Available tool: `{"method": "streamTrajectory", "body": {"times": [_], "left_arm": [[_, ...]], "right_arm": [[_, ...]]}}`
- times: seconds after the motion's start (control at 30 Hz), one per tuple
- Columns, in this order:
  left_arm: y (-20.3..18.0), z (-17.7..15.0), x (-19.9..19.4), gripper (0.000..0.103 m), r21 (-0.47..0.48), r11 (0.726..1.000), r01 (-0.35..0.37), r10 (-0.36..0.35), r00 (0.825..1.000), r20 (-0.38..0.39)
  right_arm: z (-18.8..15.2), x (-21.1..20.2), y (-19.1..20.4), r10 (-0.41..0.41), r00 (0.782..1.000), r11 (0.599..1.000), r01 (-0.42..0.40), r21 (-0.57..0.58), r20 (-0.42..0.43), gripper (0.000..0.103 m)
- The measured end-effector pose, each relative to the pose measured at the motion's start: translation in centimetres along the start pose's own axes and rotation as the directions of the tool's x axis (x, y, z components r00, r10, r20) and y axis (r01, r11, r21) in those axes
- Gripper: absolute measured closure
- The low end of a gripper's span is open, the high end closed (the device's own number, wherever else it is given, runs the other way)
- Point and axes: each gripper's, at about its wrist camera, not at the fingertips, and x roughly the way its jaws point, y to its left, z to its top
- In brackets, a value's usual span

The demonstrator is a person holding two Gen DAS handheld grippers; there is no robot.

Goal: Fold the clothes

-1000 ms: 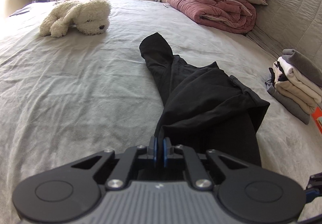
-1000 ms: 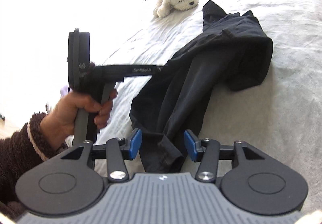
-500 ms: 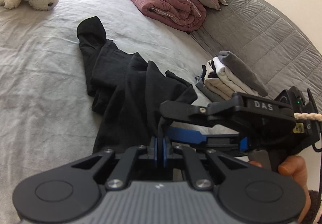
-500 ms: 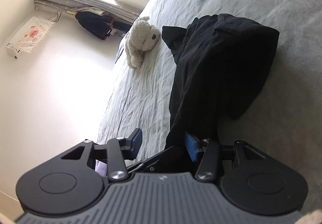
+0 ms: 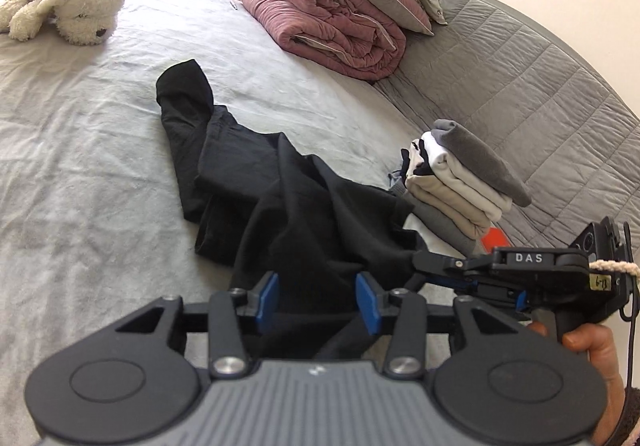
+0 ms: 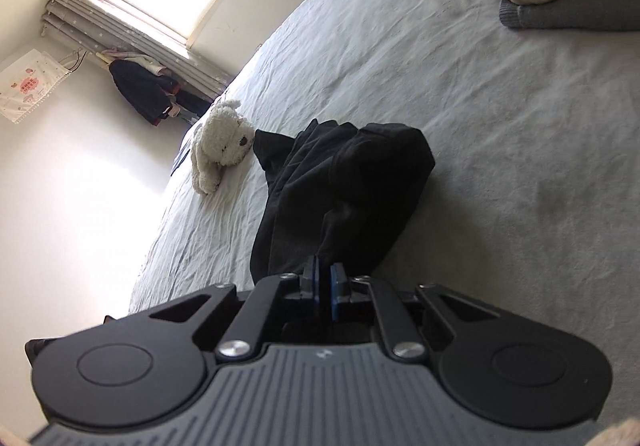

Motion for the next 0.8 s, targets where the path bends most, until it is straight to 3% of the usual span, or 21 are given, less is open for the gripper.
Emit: {"method": "streamTrajectory", "body": {"times": [0.13,0.33,0.47,0.53,0.67,0.8], "left_arm": [[1.6,0.3,0.7,0.056,-0.053,0.996,-0.071,0.071,0.997,-0.010],[3.4,0.4,2.8,0.055,-0.129,0.982,-0.137,0.133,0.990,-0.037],[4.3,0.3,4.0,0.053,-0.186,0.974,-0.132,0.128,0.991,-0.035],[4.3,0.2,4.5,0.050,-0.217,0.972,-0.091,0.086,0.996,-0.029],[3.7,0.1,5.9,0.041,-0.276,0.961,0.018,-0.027,0.999,-0.029],[2.0,-0.7,7.0,0.040,-0.207,0.978,0.010,-0.017,0.999,-0.031]], "right_arm": [[1.3,-2.1,-2.5,-0.073,0.994,0.997,0.071,0.024,0.079,0.095],[2.6,-4.7,-6.7,-0.217,0.962,0.976,0.210,0.062,0.168,0.095],[2.5,-5.3,-8.5,-0.303,0.937,0.953,0.298,0.058,0.175,0.095],[2.2,-5.2,-9.1,-0.330,0.930,0.944,0.327,0.047,0.162,0.095],[1.6,-4.8,-9.7,-0.333,0.934,0.943,0.331,0.033,0.129,0.095],[1.5,-5.1,-9.7,-0.314,0.942,0.949,0.312,0.039,0.117,0.093]]}}
